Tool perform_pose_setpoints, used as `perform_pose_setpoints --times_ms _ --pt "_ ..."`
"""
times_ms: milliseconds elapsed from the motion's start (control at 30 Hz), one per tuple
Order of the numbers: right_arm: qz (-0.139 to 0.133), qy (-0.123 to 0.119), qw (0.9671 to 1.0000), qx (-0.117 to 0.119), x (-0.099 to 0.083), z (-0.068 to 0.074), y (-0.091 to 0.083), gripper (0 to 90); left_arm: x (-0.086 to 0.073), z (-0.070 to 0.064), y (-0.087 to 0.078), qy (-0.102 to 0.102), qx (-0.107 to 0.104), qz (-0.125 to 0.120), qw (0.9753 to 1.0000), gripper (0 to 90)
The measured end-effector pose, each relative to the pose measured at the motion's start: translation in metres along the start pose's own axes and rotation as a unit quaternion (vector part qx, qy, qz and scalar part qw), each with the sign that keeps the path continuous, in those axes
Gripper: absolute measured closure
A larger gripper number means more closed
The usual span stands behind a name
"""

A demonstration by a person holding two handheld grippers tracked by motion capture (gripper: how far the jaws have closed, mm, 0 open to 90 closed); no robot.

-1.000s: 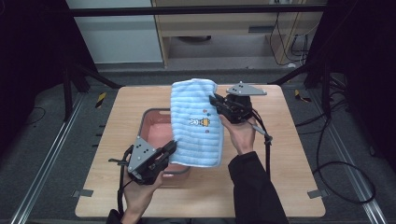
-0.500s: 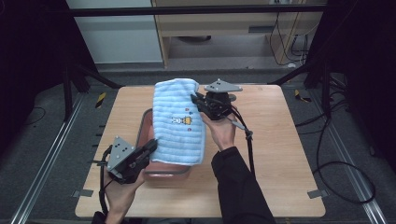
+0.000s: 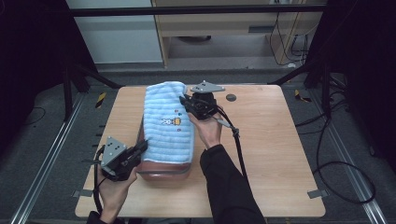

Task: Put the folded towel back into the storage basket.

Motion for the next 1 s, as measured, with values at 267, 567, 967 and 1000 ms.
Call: perform_pose_setpoints --times_ms 267,567,967,1000 --pt "0.01 0.006 0.9999 0.003 -0.008 0.001 0.016 80.8 -0.009 0.009 0.004 -0.004 0.009 0.012 0.9999 87.3" --pt "0.026 0.011 0.9996 0.004 -0.026 -0.003 0.028 80.8 -0.021 0.008 0.014 -0.004 0.012 0.032 0.9994 87.3" --pt "0.043 0.02 0.9989 0.003 -0.05 -0.006 0.044 80.7 -0.042 0.015 0.025 0.004 0.024 0.06 0.9979 87.3" --pt "0.045 0.017 0.9988 0.004 -0.052 -0.006 0.046 80.7 -0.043 0.016 0.026 0.004 0.026 0.061 0.9978 87.3"
Point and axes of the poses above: each handheld gripper's, and its own axes: y roughly forward along the jaws, x roughly out of its top, z roughly to its left, the point moved 7 cm from there along y, roughly forward along the jaws, and after that the axes turned 9 degrees about x, right-handed, at the moved point
